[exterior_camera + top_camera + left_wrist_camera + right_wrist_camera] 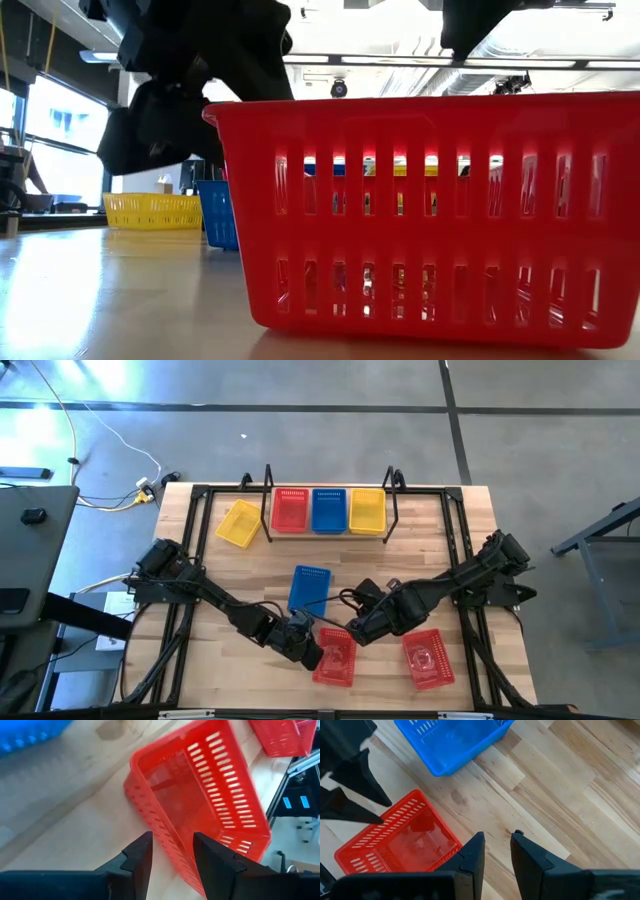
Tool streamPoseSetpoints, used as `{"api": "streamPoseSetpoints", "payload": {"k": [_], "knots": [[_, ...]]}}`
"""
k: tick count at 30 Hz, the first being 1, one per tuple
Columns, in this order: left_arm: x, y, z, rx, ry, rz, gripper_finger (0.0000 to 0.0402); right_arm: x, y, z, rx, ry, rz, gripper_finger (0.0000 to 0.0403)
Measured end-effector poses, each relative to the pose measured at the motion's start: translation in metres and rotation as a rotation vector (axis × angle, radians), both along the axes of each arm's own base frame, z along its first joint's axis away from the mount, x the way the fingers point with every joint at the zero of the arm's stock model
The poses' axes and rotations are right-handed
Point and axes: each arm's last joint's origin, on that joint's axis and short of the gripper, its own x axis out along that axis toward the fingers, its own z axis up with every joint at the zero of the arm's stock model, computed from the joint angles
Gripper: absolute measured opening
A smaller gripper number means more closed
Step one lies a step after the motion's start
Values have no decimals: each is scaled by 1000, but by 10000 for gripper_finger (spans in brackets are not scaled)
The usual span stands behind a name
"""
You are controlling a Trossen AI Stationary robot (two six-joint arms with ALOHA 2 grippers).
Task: Stack baskets on shelf by color
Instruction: Stack the left red bin on top of the red bin on the shelf
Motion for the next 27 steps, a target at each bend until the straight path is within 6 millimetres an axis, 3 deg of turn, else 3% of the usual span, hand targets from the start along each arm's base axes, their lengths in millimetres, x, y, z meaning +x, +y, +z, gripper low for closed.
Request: {"api": "streamPoseSetpoints", "payload": {"k": [14, 18, 24, 27], "knots": [[4, -4, -20, -45, 43, -6, 124, 0, 0, 0, -3, 2, 7, 80], [4, -5, -20, -46, 43, -11, 93, 0, 0, 0, -6, 4, 15, 80], [3, -8, -20, -51, 46, -25, 15, 0, 0, 0, -9, 6, 24, 80], [2, -8, -20, -49, 47, -31, 7, 0, 0, 0, -9, 6, 24, 80]]}}
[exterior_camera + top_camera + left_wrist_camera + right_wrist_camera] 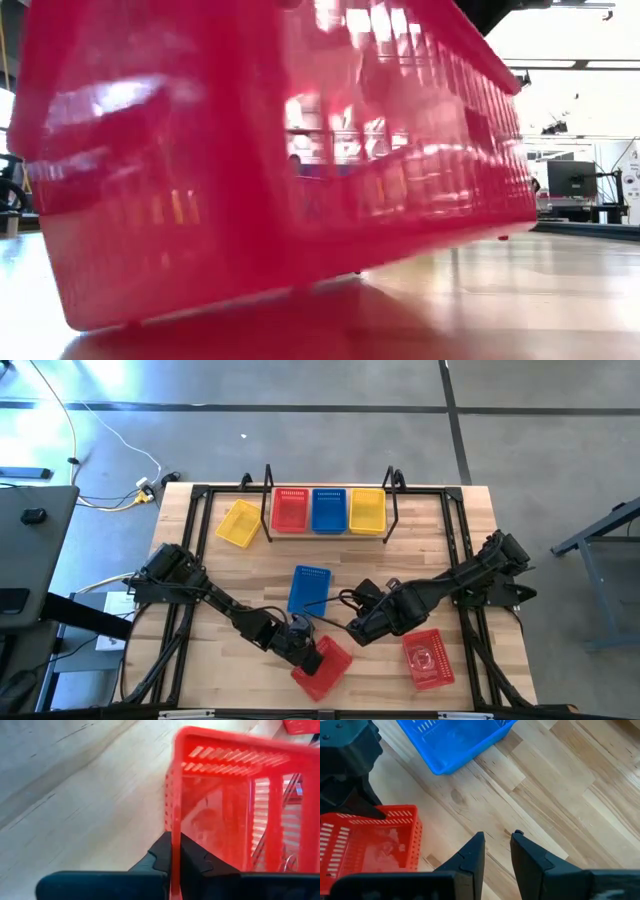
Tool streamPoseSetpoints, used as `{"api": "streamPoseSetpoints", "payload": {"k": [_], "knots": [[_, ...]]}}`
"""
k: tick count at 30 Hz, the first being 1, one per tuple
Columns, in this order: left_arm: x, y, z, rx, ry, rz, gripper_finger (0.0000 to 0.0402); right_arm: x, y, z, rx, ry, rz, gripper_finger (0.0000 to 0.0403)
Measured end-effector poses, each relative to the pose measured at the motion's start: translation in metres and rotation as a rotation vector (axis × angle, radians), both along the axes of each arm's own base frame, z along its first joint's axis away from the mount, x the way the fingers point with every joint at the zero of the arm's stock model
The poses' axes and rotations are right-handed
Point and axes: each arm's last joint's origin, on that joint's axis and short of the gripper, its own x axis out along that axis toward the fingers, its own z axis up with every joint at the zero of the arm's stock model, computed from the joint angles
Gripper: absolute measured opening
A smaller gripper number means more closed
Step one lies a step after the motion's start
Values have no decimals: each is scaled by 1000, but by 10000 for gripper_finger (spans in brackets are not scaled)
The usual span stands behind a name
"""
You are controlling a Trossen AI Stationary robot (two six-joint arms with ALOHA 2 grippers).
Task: Stack baskets on shelf by color
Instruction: Stack the left red bin on top of the red bin on the shelf
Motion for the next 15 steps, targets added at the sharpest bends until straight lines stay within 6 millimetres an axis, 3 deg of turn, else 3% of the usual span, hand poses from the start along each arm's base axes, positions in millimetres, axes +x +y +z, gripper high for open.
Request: {"api": "streamPoseSetpoints", "payload": {"k": [6, 15], "knots": [[1, -1, 1, -28, -5, -19, 3, 0, 0, 0, -3, 2, 9, 80], [-2, 0, 32, -40, -101, -45, 2, 0, -2, 1, -81, -28, -11, 80]]}}
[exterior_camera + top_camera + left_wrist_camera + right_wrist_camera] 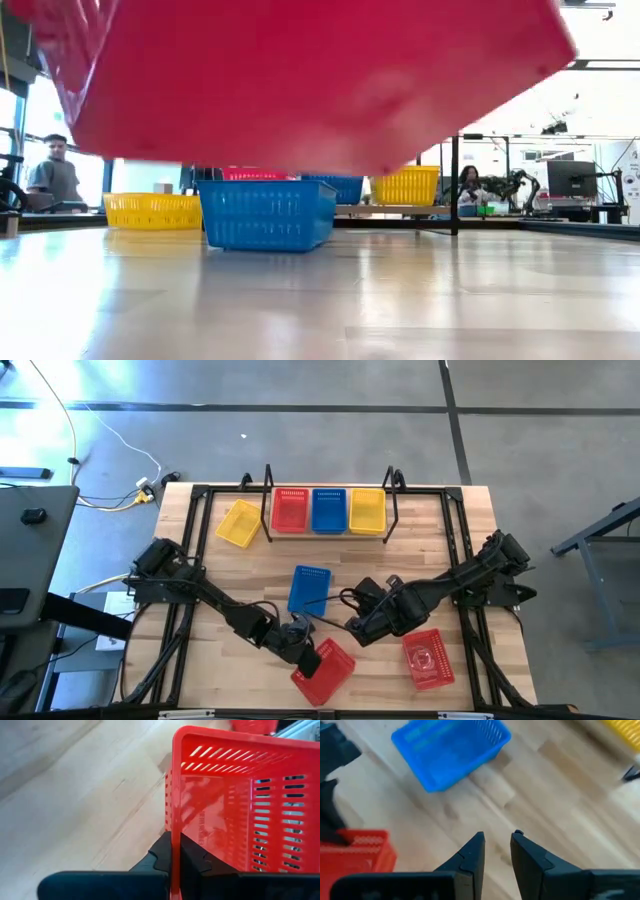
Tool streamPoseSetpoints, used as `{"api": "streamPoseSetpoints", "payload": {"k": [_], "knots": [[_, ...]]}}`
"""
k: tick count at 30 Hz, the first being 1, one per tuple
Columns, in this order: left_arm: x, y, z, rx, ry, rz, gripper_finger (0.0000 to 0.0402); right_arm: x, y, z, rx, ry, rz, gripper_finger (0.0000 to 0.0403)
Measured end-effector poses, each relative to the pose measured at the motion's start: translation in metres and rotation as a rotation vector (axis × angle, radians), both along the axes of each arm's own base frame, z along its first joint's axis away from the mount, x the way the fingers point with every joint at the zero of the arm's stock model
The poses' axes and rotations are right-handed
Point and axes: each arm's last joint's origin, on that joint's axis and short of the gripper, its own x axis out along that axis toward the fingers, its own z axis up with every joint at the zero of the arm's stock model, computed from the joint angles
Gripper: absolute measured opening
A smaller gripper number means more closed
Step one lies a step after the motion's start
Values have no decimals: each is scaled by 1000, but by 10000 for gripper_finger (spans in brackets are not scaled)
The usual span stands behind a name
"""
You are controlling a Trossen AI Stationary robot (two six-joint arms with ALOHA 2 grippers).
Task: Stack baskets on shelf by color
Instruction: Stack the left red bin on top of the red bin on the shelf
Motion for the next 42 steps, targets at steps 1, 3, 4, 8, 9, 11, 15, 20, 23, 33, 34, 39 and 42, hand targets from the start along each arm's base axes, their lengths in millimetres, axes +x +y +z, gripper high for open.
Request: {"api": "streamPoseSetpoints", "payload": {"k": [1, 3, 4, 8, 9, 11, 15, 20, 23, 33, 34, 39, 42], "knots": [[-1, 2, 4, 3, 0, 3, 2, 0, -1, 0, -21, -10, -5, 80], [-3, 4, 12, 12, -19, 0, 2, 0, -2, 1, -59, -17, -13, 80], [-4, 6, 17, 17, -26, 0, 1, -1, -3, 1, -76, -18, -18, 80], [-12, 14, 38, 63, -58, 7, 1, -2, -8, 2, -170, -36, -54, 80], [-14, 18, 42, 80, -50, 8, 1, -2, -10, 2, -204, -50, -71, 80], [-20, 25, 48, 118, -22, 7, 1, -4, -13, 3, -267, -75, -108, 80], [-34, 44, 61, 203, 39, 23, 1, -3, -22, 3, -297, -73, -164, 80], [-49, 70, 82, 294, 69, 36, 1, 2, -35, 2, -252, -32, -188, 80], [-58, 88, 94, 350, 75, 47, 1, 4, -40, 2, -230, -24, -205, 80], [-83, 151, 124, 509, 93, 100, 0, 16, -45, 4, -246, -51, -95, 80], [-85, 158, 127, 521, 91, 110, 0, 17, -46, 4, -247, -57, -97, 80], [-95, 189, 133, 573, 119, 163, 0, 21, -58, 4, -262, -63, -139, 80], [-99, 206, 135, 582, 133, 216, 0, 23, -68, 4, -264, -40, -151, 80]]}}
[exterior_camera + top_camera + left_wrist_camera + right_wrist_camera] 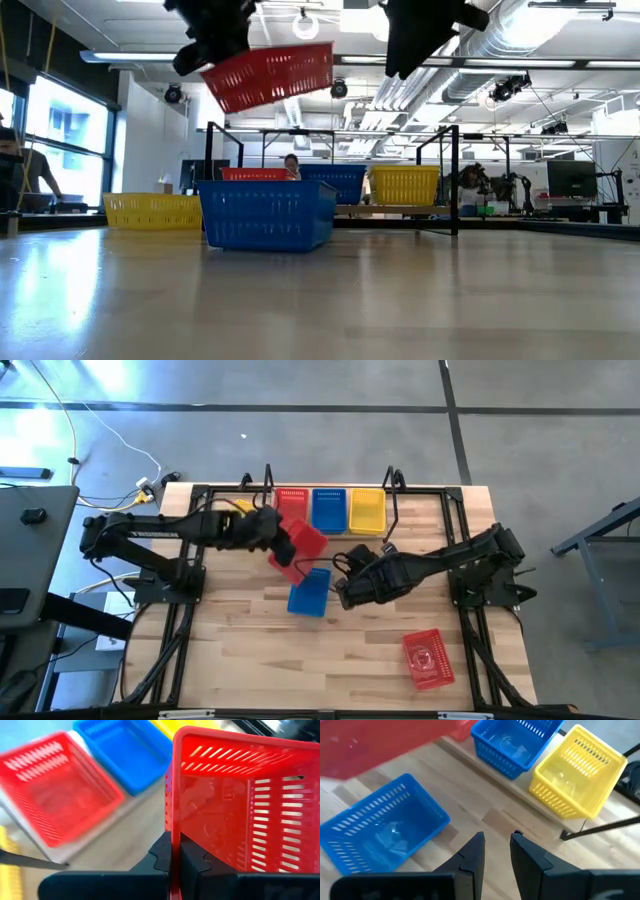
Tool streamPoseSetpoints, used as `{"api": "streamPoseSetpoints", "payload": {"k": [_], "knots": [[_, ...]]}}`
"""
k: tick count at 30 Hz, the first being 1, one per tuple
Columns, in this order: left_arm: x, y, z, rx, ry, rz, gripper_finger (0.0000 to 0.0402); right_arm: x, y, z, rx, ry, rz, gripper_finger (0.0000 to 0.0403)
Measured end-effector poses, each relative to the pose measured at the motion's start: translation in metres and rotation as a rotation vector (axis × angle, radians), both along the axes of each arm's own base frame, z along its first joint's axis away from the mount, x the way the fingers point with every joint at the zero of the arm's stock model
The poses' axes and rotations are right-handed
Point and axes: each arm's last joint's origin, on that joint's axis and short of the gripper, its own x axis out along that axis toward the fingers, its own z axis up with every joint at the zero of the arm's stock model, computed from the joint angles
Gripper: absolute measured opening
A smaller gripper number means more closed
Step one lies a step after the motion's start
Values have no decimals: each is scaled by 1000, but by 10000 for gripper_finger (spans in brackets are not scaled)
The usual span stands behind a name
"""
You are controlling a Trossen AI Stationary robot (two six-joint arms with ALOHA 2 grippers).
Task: Stack baskets on shelf by color
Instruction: Stack the left red bin on top of the red bin on the shelf
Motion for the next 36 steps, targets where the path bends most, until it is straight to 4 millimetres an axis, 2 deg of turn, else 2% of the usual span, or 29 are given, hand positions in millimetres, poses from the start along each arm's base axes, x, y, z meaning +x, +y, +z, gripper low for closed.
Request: {"api": "streamPoseSetpoints", "payload": {"k": [12, 17, 26, 36], "knots": [[-29, 73, -1, -35, -10, 290, 0, 8, -51, -1, -25, 178, 85, 80], [-40, 95, -6, -69, -9, 402, 0, 9, -73, -1, -25, 245, 118, 80], [-34, 109, -19, -105, 1, 465, 0, 10, -102, -1, -35, 296, 144, 80], [-28, 116, -29, -91, 20, 520, 0, 10, -115, -1, -53, 331, 175, 80]]}}
